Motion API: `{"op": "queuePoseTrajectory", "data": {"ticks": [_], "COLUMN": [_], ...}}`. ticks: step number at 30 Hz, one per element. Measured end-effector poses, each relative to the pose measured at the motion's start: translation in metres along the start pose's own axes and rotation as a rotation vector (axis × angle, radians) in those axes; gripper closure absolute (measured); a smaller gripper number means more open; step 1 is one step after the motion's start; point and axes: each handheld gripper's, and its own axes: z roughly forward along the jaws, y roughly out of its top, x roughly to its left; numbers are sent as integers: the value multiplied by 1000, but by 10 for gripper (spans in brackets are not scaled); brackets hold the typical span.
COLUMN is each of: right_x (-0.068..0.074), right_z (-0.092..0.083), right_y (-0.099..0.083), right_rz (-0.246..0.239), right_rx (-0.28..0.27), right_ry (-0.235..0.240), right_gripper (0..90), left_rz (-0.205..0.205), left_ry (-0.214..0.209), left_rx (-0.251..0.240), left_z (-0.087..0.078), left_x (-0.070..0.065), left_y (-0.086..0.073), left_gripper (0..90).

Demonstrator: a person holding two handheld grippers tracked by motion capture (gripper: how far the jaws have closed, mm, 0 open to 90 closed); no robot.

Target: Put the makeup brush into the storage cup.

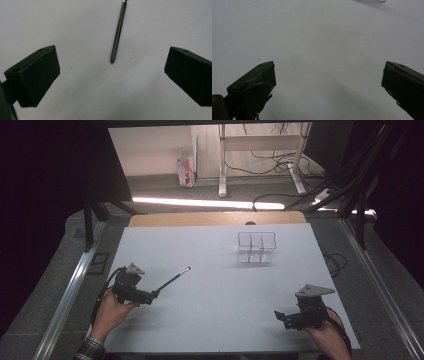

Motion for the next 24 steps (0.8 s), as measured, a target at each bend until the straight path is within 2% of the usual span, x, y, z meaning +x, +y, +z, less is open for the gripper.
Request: {"op": "queuePoseTrajectory", "data": {"ticks": [8, 21, 24], "right_x": [0, 0, 0], "right_z": [0, 2, 2], "right_y": [0, -1, -1], "right_rz": [2, -5, -6], "right_rx": [5, 22, 24], "right_ry": [0, 4, 6], "right_gripper": [0, 0, 0], "left_rz": [16, 48, 52], "left_ry": [14, 34, 36], "left_rx": [20, 84, 84], "left_z": [5, 15, 16], "left_x": [3, 6, 6], "left_y": [14, 38, 43], "left_gripper": [9, 14, 20]}}
